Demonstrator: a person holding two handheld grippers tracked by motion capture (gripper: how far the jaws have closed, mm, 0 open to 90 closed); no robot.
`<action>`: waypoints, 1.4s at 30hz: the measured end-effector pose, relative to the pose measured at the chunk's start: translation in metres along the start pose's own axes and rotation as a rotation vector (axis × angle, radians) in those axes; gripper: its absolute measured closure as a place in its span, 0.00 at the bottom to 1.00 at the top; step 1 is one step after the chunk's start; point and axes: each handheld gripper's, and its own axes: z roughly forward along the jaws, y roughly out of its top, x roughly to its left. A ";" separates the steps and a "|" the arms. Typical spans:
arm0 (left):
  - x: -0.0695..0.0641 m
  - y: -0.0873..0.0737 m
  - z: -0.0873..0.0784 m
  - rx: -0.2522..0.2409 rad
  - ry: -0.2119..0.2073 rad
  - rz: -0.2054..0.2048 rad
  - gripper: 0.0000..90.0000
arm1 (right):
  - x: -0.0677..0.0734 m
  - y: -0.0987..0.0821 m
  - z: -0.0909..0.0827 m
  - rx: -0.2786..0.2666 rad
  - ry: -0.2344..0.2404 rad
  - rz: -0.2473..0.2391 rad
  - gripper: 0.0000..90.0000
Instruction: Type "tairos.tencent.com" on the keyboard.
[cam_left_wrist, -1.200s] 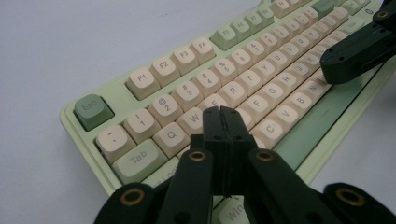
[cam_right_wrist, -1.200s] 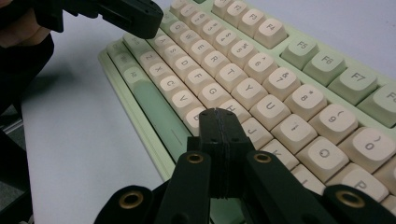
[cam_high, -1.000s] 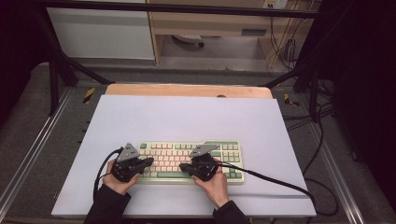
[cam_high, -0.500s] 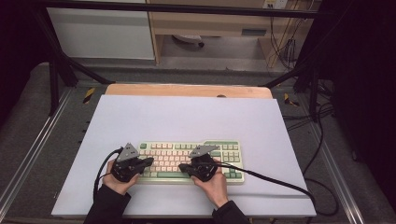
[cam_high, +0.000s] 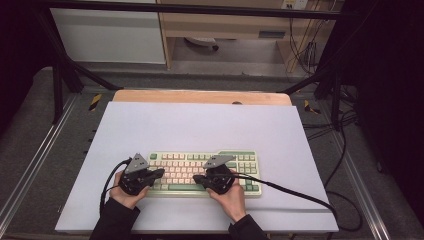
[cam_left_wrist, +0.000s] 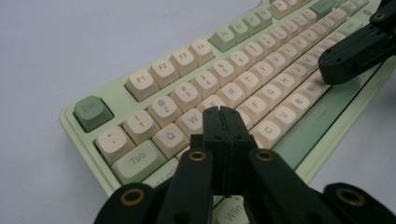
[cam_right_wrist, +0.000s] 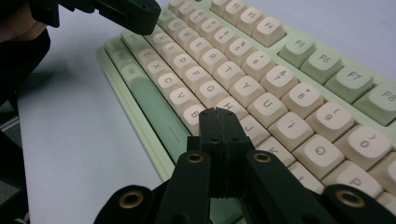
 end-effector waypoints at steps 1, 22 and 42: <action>0.000 0.000 0.000 0.000 0.000 0.000 1.00 | 0.000 0.001 -0.002 0.003 -0.002 -0.005 1.00; -0.002 0.001 -0.001 -0.005 -0.002 0.004 1.00 | -0.025 -0.018 -0.046 -0.028 -0.057 0.040 1.00; -0.014 0.015 0.013 0.007 -0.012 0.032 1.00 | -0.033 -0.027 -0.058 -0.032 -0.069 0.054 1.00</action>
